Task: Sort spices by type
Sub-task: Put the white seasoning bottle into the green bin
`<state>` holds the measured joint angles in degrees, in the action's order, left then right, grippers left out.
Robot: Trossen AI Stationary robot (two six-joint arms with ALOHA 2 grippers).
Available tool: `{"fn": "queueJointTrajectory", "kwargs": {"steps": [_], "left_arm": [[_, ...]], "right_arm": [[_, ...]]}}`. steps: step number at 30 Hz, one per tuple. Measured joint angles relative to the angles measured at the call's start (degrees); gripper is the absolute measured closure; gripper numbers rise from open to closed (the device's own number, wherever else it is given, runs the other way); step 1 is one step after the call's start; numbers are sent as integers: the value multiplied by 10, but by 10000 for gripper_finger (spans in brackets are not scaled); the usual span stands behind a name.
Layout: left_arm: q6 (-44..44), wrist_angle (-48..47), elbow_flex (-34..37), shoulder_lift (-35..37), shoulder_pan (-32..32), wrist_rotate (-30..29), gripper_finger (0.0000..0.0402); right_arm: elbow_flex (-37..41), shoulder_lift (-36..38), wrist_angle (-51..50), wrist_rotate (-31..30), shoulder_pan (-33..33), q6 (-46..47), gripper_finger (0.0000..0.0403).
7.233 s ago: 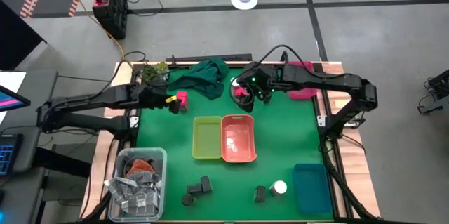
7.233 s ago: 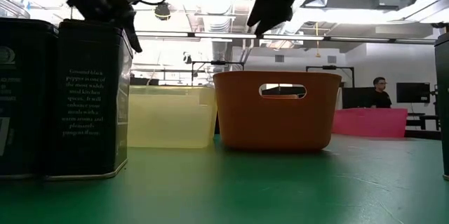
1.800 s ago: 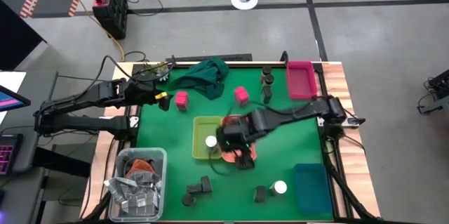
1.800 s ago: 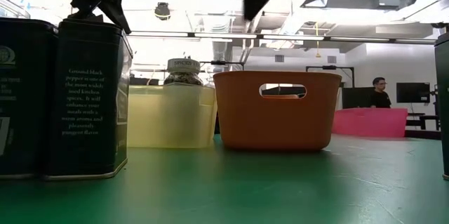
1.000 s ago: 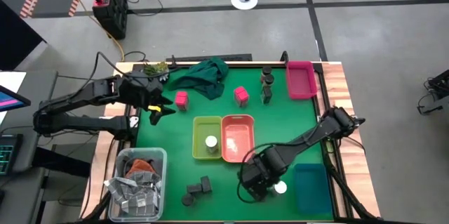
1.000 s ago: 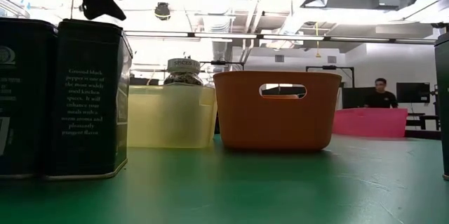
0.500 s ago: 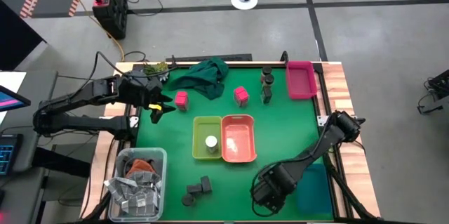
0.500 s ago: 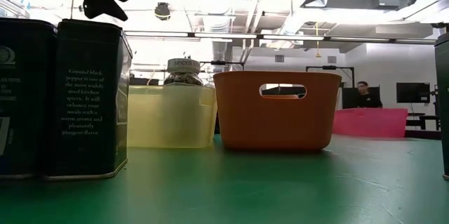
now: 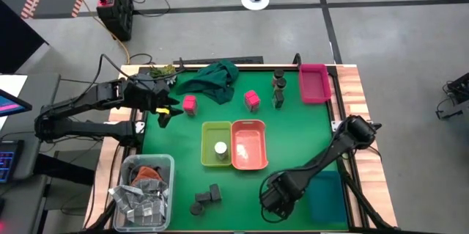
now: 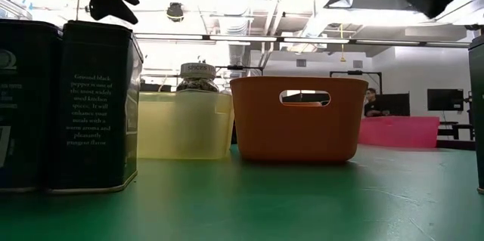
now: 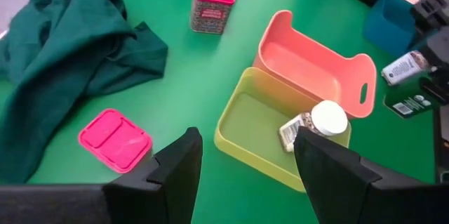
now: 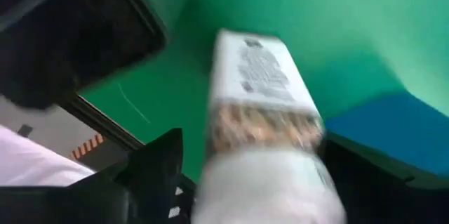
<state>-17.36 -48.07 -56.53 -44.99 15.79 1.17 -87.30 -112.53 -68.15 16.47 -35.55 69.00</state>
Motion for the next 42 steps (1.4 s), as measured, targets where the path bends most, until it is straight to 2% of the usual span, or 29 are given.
{"fn": "queueJointTrajectory", "kwargs": {"steps": [11, 16, 20, 27, 32, 35, 37, 42], "left_arm": [[0, 0, 0, 0, 0, -13, 187], [0, 0, 0, 0, 0, -28, 187], [-15, -1, 0, 0, 0, -17, 187], [-31, 0, 0, 0, 0, 1, 187], [-56, 2, 0, -3, 0, -1, 187], [-78, 6, 0, -4, 0, -25, 187], [-100, 7, 0, -5, 0, -56, 187], [-182, 9, 0, -5, 0, -138, 187]], "right_arm": [[11, 0, -19, -15, 12, -50, 180], [11, 2, -40, -17, 28, -76, 180], [11, 26, -103, -46, 58, -94, 180], [11, 139, -218, -109, 140, -87, 180], [10, 218, -198, -138, 238, -108, 180], [6, 234, -152, -140, 301, -187, 178], [-11, 228, -124, -142, 339, -279, 178], [-105, 161, -94, -155, 406, -503, 177]]}}
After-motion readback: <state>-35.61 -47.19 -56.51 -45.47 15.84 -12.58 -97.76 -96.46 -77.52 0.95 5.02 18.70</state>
